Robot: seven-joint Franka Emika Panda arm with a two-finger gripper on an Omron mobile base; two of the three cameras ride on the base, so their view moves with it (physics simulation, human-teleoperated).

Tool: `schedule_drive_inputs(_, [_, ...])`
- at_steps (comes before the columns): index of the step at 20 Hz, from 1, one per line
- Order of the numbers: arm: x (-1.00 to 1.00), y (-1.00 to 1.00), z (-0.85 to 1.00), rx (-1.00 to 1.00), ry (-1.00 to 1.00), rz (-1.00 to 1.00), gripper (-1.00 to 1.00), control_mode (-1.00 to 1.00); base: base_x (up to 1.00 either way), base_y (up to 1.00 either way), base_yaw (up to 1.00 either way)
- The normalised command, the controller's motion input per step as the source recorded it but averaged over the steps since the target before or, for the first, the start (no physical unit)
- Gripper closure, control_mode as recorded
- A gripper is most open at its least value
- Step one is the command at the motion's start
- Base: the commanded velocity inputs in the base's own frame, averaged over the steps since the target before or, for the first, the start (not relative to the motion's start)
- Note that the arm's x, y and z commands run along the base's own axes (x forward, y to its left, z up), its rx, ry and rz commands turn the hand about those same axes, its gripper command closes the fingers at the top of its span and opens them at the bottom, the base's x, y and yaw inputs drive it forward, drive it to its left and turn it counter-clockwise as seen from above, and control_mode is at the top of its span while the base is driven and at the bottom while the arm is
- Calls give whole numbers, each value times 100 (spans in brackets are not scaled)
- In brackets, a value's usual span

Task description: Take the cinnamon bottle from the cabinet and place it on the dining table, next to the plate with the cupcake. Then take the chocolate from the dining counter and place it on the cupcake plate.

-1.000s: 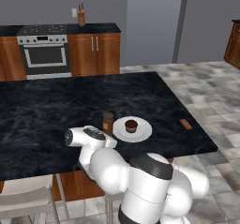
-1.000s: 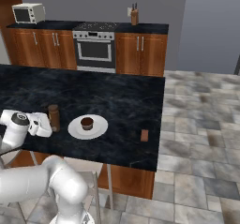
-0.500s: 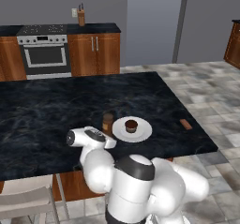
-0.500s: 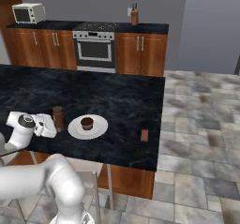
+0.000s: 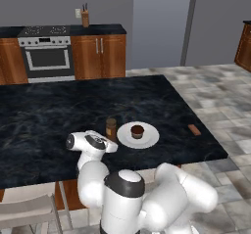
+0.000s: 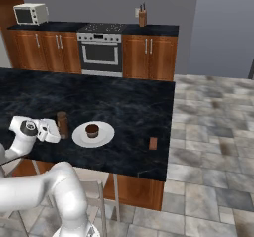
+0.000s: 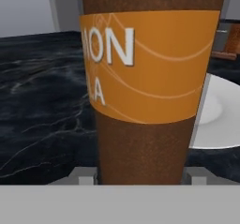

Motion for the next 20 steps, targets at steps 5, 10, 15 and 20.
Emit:
schedule_drive_inputs(5, [12,5,-26,0,0,0,100,-100,0,0,0])
schedule_drive_inputs(10, [0,8,-34,0,0,0,100,-100,0,0,0])
schedule_drive_inputs(15, [-3,2,-35,0,-1,0,-100,-100,0,0,0])
schedule_drive_inputs(20, [-10,3,-18,0,-12,0,-100,-100,0,0,0])
